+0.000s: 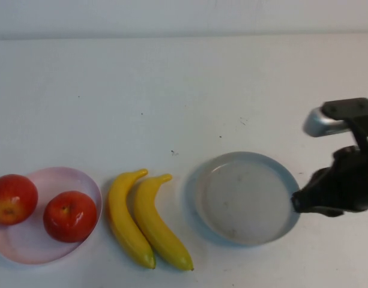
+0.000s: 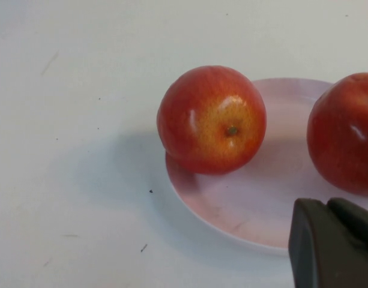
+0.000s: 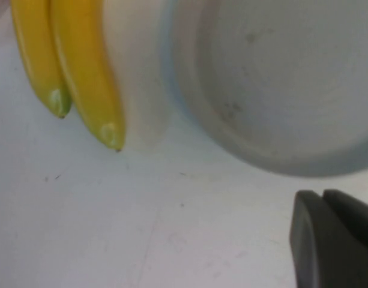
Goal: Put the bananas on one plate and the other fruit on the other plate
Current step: Put another type of fruit in the right plate
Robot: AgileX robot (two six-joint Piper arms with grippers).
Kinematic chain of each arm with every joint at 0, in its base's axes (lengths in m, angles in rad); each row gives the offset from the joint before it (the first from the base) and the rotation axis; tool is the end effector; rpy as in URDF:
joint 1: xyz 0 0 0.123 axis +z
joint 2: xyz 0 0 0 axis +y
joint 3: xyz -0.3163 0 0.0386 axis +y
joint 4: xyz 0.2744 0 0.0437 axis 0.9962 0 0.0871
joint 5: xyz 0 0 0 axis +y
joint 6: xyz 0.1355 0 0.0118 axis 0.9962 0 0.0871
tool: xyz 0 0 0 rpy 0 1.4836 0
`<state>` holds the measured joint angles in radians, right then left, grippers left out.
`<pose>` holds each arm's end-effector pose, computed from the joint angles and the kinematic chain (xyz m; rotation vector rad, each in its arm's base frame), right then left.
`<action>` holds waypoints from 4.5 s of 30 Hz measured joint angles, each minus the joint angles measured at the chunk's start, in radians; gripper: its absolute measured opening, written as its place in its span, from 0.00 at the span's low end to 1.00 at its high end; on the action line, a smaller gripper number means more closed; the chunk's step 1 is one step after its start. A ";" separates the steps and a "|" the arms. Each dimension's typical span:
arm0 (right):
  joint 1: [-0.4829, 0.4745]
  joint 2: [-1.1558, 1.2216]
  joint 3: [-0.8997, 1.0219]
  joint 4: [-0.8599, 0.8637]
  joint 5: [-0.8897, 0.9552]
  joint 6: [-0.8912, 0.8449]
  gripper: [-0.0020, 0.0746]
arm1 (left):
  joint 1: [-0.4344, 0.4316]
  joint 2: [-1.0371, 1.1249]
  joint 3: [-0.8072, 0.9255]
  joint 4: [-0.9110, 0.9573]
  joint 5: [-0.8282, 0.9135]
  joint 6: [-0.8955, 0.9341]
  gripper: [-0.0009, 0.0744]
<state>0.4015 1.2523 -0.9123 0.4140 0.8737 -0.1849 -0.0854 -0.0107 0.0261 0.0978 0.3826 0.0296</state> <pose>0.2335 0.1447 0.2709 -0.5212 2.6382 0.5747 0.0879 -0.0025 0.1563 0.1682 1.8726 0.0583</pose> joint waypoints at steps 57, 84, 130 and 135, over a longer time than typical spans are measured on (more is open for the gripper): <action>0.344 0.519 -0.539 -0.353 0.046 0.411 0.43 | 0.000 0.000 0.000 0.002 0.000 0.000 0.01; 0.207 0.647 -0.482 -0.371 0.171 0.541 0.57 | 0.000 0.000 0.000 0.002 0.000 0.000 0.01; 0.576 1.000 -1.001 -0.326 0.228 0.287 0.43 | 0.000 0.000 0.000 0.002 0.000 0.000 0.01; 0.556 0.943 -1.001 -0.414 0.298 0.405 0.43 | 0.000 0.000 0.000 0.002 0.000 0.000 0.01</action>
<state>0.9572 2.1955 -1.9130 0.0000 1.1720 0.2200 -0.0854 -0.0107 0.0261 0.0994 0.3826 0.0296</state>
